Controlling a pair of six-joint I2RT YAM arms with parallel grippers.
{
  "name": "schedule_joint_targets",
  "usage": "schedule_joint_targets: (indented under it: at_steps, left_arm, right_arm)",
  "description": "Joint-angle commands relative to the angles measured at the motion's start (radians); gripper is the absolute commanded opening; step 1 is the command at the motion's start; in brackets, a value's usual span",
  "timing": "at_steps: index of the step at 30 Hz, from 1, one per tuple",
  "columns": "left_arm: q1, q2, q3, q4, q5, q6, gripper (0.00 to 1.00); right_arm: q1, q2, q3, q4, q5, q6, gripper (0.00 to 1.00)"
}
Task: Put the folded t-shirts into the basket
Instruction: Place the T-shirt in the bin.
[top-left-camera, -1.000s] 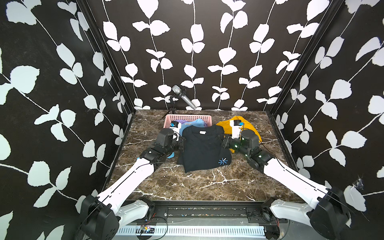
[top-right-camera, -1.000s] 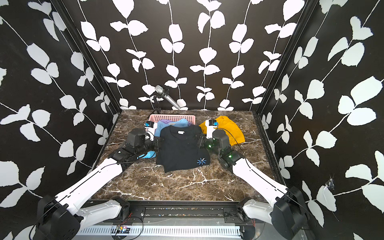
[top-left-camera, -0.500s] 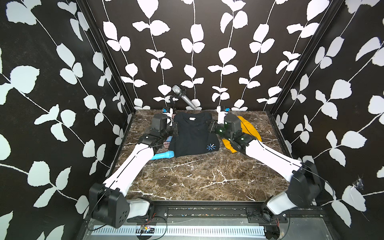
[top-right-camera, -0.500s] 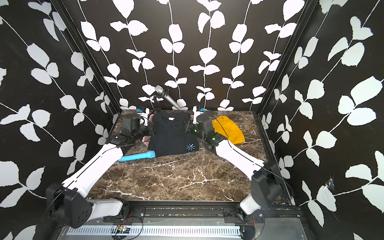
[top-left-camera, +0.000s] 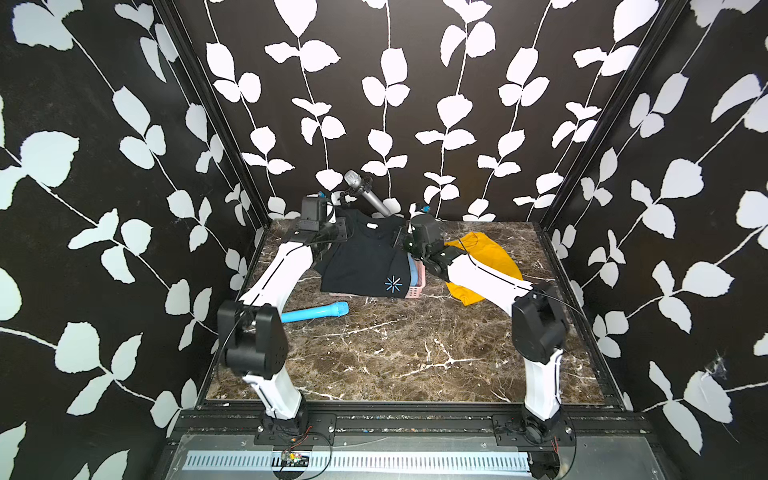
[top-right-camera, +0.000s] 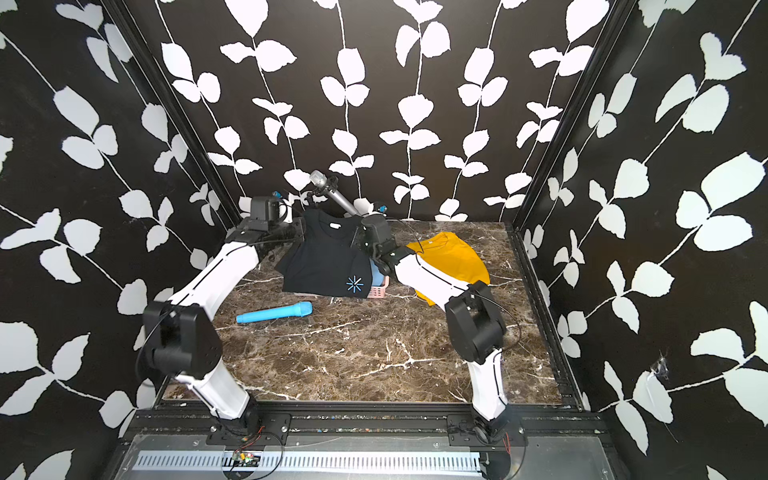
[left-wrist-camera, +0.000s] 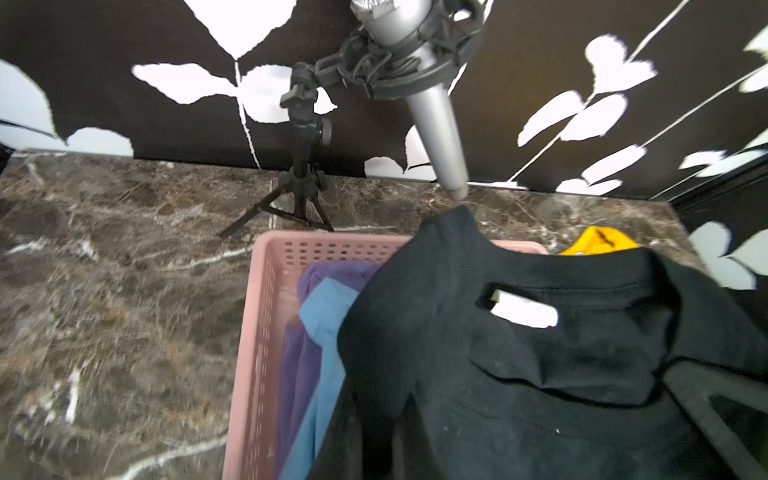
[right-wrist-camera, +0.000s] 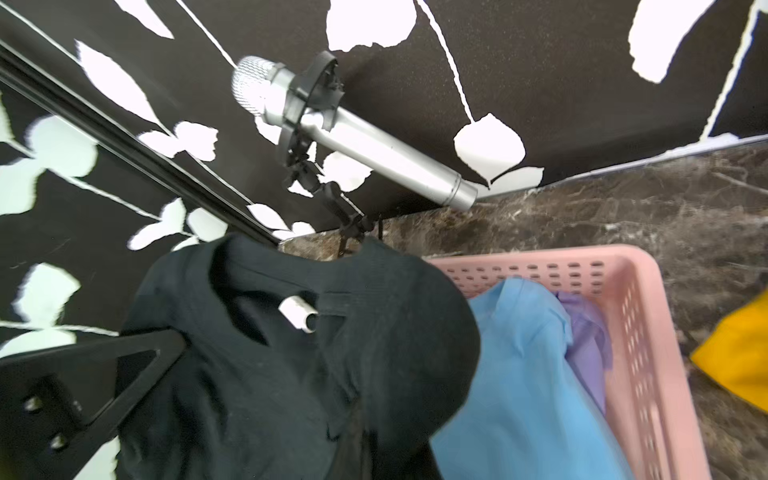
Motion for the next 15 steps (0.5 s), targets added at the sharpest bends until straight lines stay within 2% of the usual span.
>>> schedule_joint_targets:
  at_steps: [1,15]
  left_arm:
    - [0.008,0.065,0.086,-0.055,0.021,0.045,0.00]
    - [0.009,0.297,0.196,-0.085,0.025,0.064,0.00]
  right_arm:
    - [-0.017,0.061,0.100,-0.070,0.039,-0.060,0.00]
    - [-0.095,0.334,0.462,-0.363,0.009,-0.260,0.00]
